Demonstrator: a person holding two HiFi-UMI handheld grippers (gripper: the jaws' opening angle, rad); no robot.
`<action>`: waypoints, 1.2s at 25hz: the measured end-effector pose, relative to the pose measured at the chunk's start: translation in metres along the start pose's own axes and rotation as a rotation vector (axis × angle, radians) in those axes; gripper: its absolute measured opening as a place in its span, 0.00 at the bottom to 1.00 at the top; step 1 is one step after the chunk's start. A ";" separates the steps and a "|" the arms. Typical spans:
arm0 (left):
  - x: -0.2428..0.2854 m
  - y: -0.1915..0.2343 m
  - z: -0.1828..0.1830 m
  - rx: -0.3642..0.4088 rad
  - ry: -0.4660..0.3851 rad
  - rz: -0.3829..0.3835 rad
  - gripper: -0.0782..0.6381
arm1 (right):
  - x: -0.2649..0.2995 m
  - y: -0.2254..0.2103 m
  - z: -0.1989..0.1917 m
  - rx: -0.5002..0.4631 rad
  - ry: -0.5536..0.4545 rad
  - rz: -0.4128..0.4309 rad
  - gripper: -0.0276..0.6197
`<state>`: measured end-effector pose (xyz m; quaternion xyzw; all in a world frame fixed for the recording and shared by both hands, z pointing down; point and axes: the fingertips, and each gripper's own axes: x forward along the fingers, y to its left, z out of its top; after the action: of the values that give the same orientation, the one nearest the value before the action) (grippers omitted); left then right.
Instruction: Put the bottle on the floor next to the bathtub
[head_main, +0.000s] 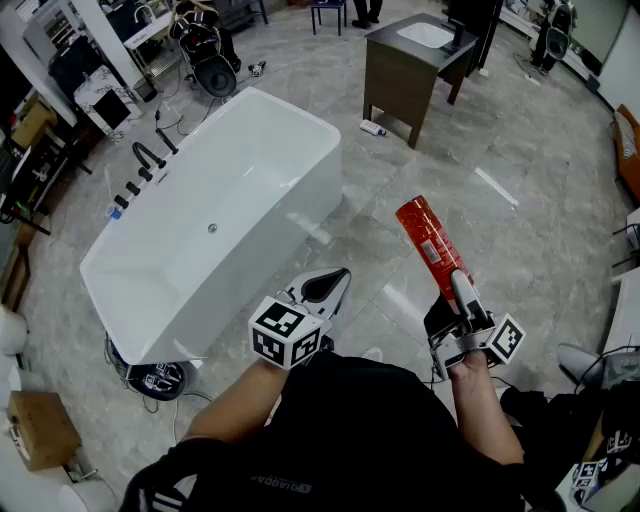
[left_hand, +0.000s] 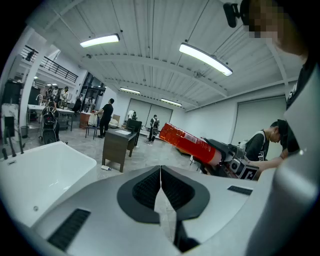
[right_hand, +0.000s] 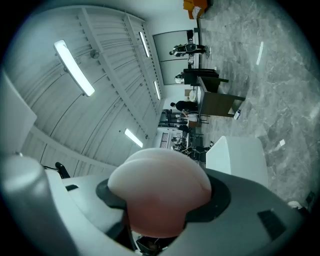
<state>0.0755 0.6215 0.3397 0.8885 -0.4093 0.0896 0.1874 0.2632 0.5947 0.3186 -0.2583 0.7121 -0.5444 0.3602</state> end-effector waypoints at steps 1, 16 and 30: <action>0.000 -0.003 0.000 -0.001 0.002 -0.004 0.13 | -0.002 0.001 0.001 0.000 -0.002 0.001 0.48; 0.008 -0.020 0.003 0.023 0.011 -0.012 0.13 | -0.020 0.005 0.012 -0.033 -0.017 0.010 0.48; 0.067 -0.067 -0.004 0.057 0.068 -0.086 0.13 | -0.076 0.000 0.057 -0.072 -0.071 -0.044 0.48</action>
<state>0.1698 0.6163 0.3473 0.9066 -0.3613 0.1234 0.1796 0.3550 0.6189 0.3277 -0.3059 0.7122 -0.5167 0.3636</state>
